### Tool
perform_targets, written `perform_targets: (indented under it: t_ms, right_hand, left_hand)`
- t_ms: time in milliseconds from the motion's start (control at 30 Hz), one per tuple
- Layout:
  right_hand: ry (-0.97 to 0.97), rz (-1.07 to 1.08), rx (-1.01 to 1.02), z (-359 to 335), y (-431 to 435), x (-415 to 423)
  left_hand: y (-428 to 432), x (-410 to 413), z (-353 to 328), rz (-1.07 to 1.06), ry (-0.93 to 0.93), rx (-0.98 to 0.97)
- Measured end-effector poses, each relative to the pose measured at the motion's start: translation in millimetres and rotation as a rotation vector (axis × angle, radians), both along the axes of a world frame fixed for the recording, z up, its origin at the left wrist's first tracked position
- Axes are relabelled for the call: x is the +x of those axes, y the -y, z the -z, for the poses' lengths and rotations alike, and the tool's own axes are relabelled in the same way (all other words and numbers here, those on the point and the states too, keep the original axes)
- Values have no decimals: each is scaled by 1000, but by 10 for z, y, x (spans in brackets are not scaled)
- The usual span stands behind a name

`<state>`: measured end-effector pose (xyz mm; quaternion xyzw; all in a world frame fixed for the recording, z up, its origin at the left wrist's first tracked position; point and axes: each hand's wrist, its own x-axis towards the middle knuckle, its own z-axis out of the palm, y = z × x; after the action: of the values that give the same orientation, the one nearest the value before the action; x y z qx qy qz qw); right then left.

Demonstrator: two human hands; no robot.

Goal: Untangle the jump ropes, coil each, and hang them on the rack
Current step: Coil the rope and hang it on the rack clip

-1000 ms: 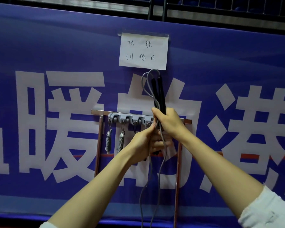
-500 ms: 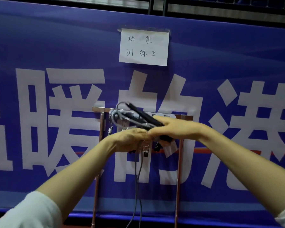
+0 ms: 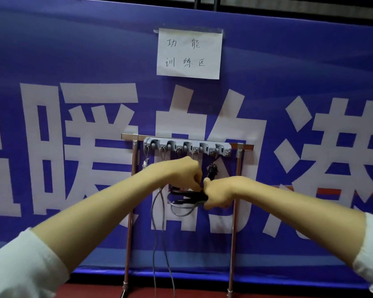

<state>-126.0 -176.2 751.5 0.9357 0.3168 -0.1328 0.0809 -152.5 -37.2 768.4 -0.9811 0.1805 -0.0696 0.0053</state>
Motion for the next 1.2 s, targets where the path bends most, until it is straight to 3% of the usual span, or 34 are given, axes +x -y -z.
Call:
perform_targets:
  t_ms: [100,200,400,533,633,700,900,1200]
  right_hand:
    - [379,38,-139,26,-40,3]
    - [676,1,-170,1,-47,87]
    - [876,77,270,-125,-47,282]
    - [758,97,582,-203,10,288]
    - [617,79,768,-249,62,275]
    - [497,53,865,-281,97,264]
    - [277,-63,1004,-317,196,104]
    - [-247,-271,1039,-348,318,-85]
  left_hand:
    - [100,38,147,-106,47,-68]
    - [128,108,270,-167,175,-328]
    - [172,95,458,-17,517,-951]
    - [310,-5,510,131,397,-1355]
    - [312,-50,461,169,-46,-1692]
    - [279,-73,419,175,-255,-1755]
    - [76,-44,428,176,-113,-1706]
    - [55,-28,422,313,-114,-1804]
